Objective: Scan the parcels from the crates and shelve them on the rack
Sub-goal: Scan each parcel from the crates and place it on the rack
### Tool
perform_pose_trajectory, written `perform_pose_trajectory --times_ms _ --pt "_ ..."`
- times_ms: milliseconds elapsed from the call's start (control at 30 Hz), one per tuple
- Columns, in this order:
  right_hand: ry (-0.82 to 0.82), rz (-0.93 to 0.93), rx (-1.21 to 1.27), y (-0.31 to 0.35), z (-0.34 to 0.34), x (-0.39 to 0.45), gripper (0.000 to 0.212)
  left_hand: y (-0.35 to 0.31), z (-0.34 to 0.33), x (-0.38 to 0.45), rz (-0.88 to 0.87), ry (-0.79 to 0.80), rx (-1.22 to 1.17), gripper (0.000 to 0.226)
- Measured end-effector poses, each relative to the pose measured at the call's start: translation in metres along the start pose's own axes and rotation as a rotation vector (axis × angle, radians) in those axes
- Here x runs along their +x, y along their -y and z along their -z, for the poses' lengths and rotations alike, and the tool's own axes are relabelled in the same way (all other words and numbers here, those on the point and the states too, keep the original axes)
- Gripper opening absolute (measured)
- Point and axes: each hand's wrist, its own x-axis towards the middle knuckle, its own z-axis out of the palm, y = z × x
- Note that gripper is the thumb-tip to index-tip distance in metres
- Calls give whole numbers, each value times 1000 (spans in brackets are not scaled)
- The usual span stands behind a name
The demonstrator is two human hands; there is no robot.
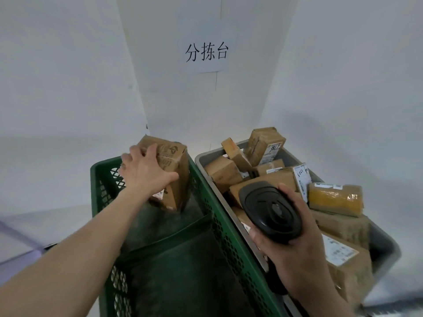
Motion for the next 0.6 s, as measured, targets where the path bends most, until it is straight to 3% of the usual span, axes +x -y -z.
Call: perform_pose_trajectory --times_ms 133,267,467,600 --pt "-25 24 38 0 11 -9 87 -12 54 -24 -211 -40 -35 105" --pt "-27 -27 173 -2 23 -21 86 -15 86 -79 -390 59 -97 112" --pt "14 -60 234 -12 52 -43 87 -2 63 -151 -607 186 -13 116" --pt "39 -32 215 -21 74 -57 81 -6 44 -181 -680 125 43 117"
